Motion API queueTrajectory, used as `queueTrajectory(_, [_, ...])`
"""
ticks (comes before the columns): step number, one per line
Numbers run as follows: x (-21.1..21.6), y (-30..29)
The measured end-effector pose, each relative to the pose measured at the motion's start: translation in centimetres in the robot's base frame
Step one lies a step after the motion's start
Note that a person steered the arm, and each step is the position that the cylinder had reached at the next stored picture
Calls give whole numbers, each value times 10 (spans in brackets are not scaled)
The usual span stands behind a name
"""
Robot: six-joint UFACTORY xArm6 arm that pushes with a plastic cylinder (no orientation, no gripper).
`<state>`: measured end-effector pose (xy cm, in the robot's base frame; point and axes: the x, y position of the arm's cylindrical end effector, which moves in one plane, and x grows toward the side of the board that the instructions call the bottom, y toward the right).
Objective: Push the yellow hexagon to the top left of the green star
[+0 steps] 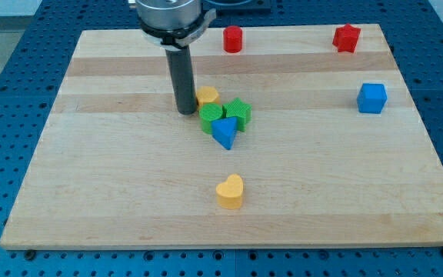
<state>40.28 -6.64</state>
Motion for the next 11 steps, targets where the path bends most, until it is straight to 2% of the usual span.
queueTrajectory(3, [-26, -18])
queueTrajectory(10, [-28, 19])
queueTrajectory(11, [-50, 0])
